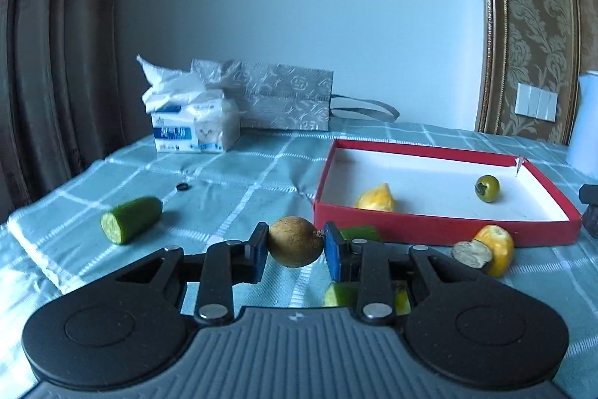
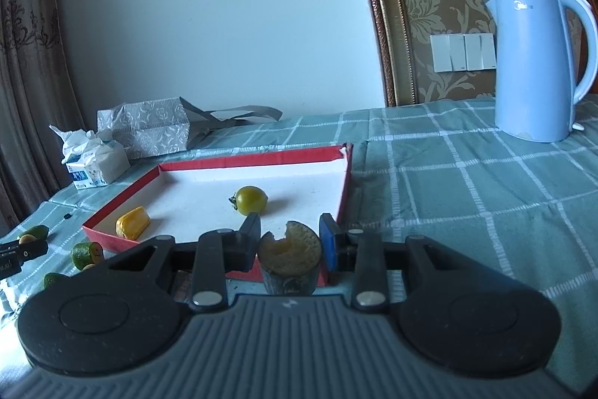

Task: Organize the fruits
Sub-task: 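Place the dark piece into the tray and open the right gripper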

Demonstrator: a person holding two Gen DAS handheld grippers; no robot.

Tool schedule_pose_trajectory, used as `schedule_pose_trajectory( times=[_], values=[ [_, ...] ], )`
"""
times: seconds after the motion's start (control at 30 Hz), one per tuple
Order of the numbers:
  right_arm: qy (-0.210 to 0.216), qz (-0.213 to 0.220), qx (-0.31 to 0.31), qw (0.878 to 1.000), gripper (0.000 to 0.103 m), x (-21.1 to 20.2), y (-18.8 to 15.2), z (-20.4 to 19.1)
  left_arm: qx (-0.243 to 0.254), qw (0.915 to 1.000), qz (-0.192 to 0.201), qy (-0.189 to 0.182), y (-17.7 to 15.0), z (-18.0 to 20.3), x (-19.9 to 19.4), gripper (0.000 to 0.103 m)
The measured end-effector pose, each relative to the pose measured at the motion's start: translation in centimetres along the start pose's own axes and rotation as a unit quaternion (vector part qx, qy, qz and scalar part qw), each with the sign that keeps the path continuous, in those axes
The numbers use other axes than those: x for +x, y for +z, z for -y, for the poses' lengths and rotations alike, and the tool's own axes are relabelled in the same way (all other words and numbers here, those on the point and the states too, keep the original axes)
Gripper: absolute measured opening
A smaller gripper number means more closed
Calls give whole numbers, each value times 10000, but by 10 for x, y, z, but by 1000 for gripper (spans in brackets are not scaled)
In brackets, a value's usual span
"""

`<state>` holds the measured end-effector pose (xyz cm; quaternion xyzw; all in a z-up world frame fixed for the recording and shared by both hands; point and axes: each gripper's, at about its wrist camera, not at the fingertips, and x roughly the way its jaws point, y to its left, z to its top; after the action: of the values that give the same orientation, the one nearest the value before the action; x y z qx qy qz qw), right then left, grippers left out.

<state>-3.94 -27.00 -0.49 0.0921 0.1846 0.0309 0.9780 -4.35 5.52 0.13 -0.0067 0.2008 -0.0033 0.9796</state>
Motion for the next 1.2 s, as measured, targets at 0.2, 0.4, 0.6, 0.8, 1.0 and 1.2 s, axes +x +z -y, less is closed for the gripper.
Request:
schedule_pose_trajectory(
  times=[0.2,0.4,0.6,0.8,1.0,1.2],
  values=[
    [-63,-118,-140,9998,32,23,15,-16,-103,9999,-46,-71,-3,-5,4,30],
    [-318,-219,-381,9985,32,56,30,-30,-133,9998,-60,-142,-4,-6,5,30],
    [-538,-388,-431,9969,32,85,29,-33,-191,9995,-125,-205,-4,-8,7,30],
    [-663,-521,-448,9954,32,104,24,-34,-209,9993,-192,-241,-5,-9,9,30],
    [-704,-543,-329,9955,41,111,23,-30,-216,9992,-247,-230,-5,-8,11,30],
    [-622,-16,-207,9978,75,74,30,-27,-203,9993,-241,-194,-5,-8,10,30]
  ],
)
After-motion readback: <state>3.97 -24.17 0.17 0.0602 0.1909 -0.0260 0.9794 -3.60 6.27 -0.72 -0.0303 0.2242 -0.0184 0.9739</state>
